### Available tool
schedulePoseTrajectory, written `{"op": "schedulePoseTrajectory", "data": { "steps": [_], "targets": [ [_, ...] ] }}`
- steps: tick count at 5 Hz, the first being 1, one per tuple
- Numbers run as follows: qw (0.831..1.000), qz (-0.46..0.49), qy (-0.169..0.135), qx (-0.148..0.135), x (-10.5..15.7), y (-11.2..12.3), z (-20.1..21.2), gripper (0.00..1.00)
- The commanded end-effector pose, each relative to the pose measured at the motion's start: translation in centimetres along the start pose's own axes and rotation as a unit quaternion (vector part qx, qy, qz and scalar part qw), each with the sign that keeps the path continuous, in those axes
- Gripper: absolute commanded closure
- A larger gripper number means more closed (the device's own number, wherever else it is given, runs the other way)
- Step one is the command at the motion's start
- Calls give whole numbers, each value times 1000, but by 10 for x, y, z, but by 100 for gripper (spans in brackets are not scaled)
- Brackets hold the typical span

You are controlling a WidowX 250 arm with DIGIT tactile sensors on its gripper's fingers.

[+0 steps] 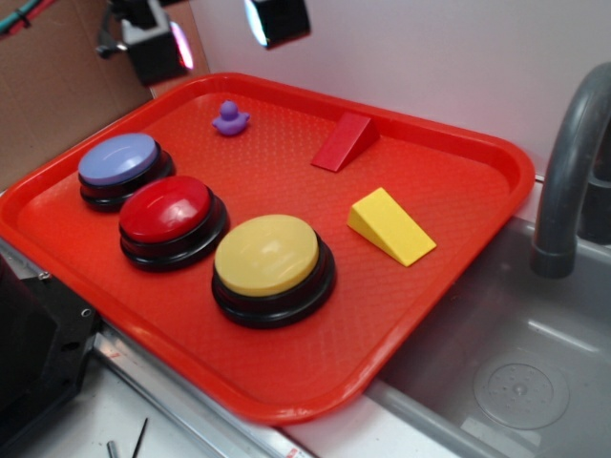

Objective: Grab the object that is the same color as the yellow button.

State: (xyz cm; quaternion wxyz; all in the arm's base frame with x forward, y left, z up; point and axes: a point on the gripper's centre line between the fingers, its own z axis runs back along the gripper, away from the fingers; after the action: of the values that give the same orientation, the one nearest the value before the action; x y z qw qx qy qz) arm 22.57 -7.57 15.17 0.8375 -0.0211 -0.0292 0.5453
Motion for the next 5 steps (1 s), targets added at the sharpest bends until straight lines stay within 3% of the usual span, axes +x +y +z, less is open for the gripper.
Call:
{"op": "schedulePoseTrajectory", "data": {
  "steps": [1, 2, 5],
  "targets": [
    [999, 48, -18, 8, 4, -42, -42, 0],
    [998, 47, -7, 39, 0, -53, -71, 0],
    [997, 31, -42, 50, -20, -66, -119, 0]
  ]
}}
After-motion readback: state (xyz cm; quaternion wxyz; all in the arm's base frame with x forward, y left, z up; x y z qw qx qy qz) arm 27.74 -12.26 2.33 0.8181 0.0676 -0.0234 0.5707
